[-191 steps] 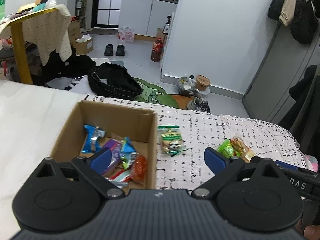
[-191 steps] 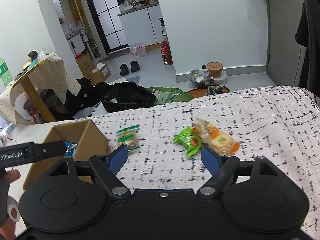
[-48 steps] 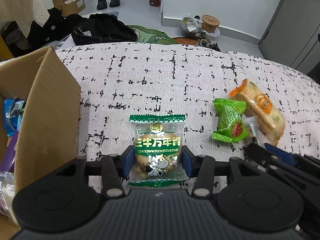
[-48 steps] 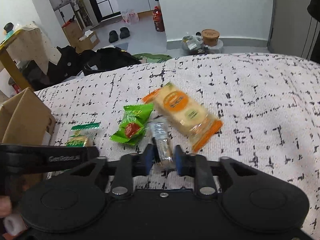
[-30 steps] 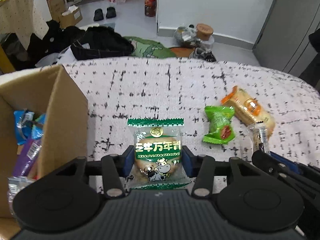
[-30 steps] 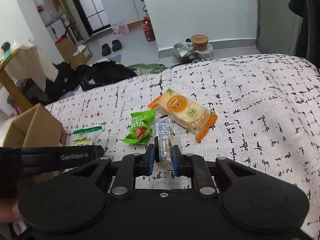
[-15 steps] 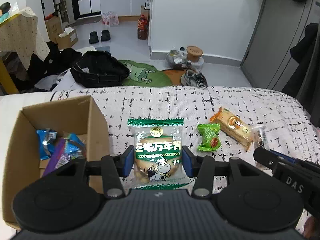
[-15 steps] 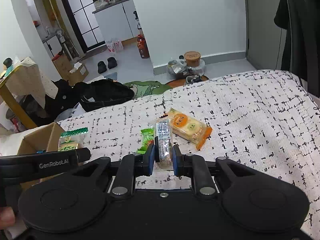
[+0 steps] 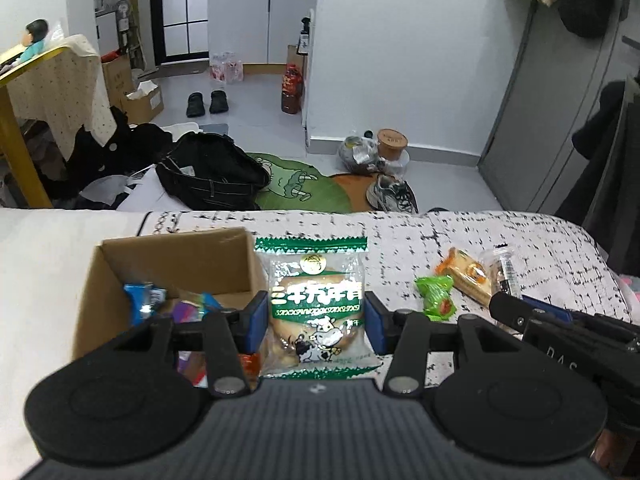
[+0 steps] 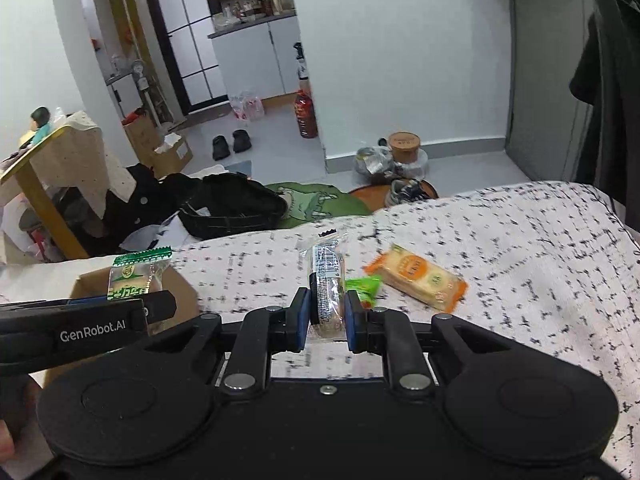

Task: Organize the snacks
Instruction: 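Carry the green-labelled packet and clear bar over the box and release both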

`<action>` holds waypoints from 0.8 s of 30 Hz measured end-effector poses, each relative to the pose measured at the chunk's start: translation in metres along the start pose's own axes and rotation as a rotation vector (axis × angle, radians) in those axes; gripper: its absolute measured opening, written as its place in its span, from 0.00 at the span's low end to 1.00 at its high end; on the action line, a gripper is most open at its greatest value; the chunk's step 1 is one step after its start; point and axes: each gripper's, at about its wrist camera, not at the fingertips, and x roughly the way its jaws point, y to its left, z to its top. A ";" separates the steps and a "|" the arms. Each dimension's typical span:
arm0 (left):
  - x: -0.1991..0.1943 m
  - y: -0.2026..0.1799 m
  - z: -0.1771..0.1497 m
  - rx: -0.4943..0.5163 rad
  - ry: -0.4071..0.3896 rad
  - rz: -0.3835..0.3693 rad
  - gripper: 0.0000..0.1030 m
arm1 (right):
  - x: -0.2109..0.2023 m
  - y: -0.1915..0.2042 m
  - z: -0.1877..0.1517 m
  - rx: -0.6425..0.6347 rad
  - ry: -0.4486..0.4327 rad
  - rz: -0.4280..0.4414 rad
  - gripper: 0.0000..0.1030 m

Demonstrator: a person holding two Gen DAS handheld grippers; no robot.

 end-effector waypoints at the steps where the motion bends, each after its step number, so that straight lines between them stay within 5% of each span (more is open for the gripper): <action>1: -0.001 0.005 0.001 -0.004 -0.004 0.005 0.47 | -0.001 0.004 0.000 -0.003 -0.002 0.005 0.18; 24: -0.010 0.135 0.011 -0.136 0.004 0.108 0.47 | 0.014 0.117 -0.004 -0.140 0.005 0.152 0.18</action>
